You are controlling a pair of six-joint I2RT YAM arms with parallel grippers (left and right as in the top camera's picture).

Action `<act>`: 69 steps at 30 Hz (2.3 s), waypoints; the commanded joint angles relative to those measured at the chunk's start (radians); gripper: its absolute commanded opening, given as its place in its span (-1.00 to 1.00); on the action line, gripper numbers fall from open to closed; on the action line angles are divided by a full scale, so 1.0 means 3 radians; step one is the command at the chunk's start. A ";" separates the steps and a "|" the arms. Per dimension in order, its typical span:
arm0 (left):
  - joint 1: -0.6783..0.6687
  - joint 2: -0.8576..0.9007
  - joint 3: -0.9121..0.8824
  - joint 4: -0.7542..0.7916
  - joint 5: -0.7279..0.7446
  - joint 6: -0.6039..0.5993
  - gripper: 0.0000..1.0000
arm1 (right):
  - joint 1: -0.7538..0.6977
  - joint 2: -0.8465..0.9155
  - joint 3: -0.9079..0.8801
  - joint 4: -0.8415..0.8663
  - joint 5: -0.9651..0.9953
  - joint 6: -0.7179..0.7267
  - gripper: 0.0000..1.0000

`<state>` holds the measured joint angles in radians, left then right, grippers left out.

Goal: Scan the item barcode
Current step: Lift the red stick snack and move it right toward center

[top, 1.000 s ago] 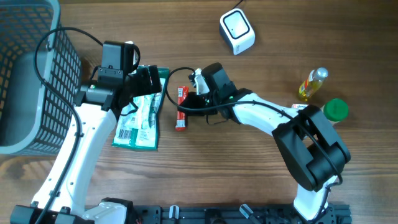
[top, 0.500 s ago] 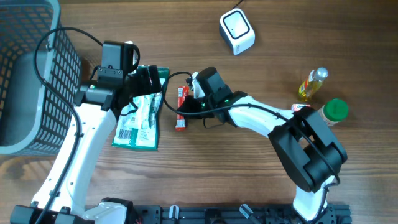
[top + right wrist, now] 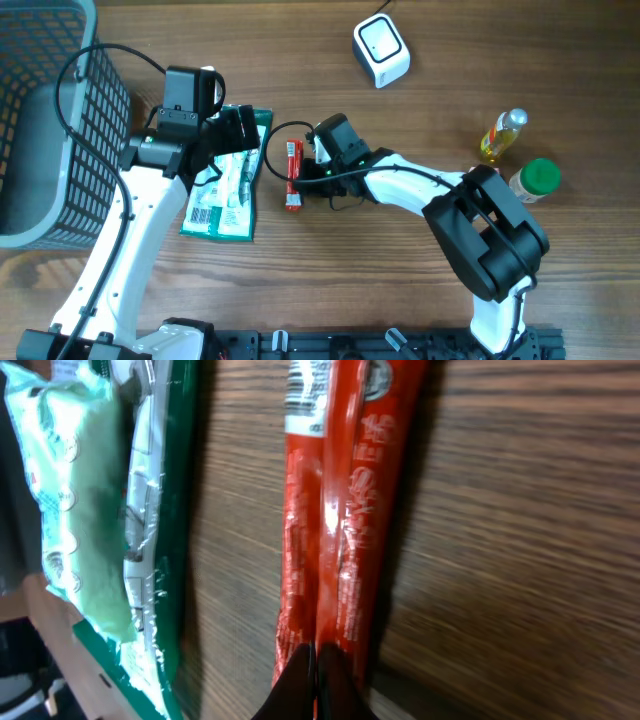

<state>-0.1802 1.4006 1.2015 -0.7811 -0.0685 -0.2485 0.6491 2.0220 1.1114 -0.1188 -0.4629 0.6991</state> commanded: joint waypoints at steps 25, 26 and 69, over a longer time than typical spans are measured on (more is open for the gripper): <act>0.0019 0.0006 0.0010 0.0009 0.0027 0.0005 1.00 | -0.0300 -0.1364 0.0071 -0.1923 0.0885 -0.0633 -0.91; 0.0019 0.0006 0.0010 0.0009 0.0027 0.0005 1.00 | -0.0300 -0.1394 0.0071 -0.1909 0.0785 -0.0633 -0.91; 0.0019 0.0006 0.0010 0.0009 0.0027 0.0005 1.00 | -0.0052 -0.0706 0.0383 -0.2420 0.1111 -0.0678 -0.88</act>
<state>-0.1802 1.4006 1.2015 -0.7807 -0.0685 -0.2485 0.6380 1.8439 1.1503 -0.8070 -0.1299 0.5453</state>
